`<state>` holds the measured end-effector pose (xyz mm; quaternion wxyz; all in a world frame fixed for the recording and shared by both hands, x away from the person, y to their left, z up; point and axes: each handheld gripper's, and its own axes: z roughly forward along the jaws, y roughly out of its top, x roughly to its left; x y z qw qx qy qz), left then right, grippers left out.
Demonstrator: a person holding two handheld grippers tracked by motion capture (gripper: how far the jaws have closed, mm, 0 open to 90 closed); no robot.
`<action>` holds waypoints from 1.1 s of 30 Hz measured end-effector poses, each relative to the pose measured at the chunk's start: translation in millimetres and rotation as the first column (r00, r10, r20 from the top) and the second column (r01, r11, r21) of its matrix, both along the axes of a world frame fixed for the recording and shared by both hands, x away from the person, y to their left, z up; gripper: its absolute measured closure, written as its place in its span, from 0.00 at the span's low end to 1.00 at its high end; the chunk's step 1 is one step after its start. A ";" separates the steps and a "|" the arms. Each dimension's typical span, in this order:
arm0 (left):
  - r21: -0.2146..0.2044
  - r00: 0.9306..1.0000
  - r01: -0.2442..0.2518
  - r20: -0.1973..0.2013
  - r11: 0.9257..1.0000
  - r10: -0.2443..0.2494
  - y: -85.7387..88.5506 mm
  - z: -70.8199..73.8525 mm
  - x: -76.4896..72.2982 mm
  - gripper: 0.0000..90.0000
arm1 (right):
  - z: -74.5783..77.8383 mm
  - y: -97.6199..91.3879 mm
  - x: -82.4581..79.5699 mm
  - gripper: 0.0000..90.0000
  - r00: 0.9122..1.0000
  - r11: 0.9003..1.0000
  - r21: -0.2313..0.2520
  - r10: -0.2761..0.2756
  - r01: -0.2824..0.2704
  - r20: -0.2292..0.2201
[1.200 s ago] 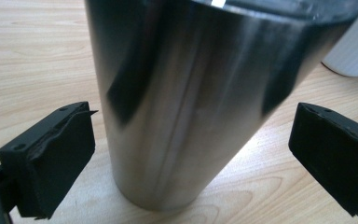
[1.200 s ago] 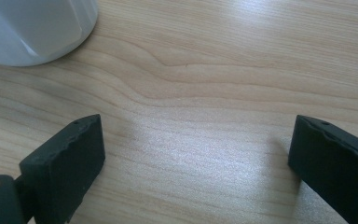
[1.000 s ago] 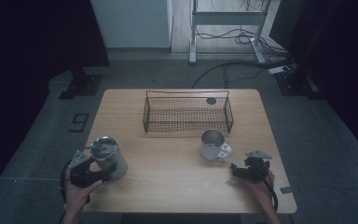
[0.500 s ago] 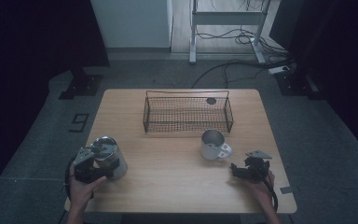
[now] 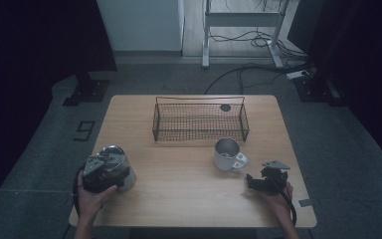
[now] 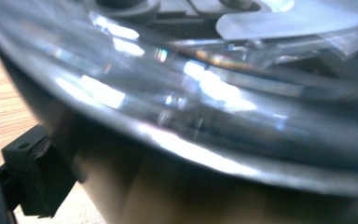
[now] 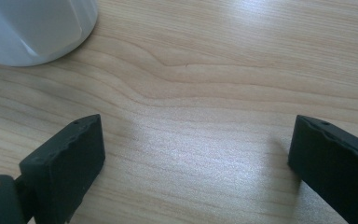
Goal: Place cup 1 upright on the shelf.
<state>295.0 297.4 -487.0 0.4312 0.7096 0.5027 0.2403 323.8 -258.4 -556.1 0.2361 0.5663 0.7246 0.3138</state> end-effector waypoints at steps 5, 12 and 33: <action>0.005 1.000 -0.004 0.013 1.000 0.004 -2.1 -1.0 0.9 0.02 | 0.0 0.0 0.0 0.04 1.000 1.000 0.000 0.000 0.000 0.000; 0.007 0.999 -0.004 0.043 1.000 0.004 -3.9 -2.9 1.2 0.03 | 0.0 0.0 -0.1 0.04 1.000 1.000 -0.001 0.000 0.000 0.000; 0.000 0.998 0.004 0.070 1.000 -0.004 0.5 -1.7 -1.9 0.04 | 0.0 0.0 0.0 0.04 1.000 1.000 -0.001 -0.001 0.001 0.000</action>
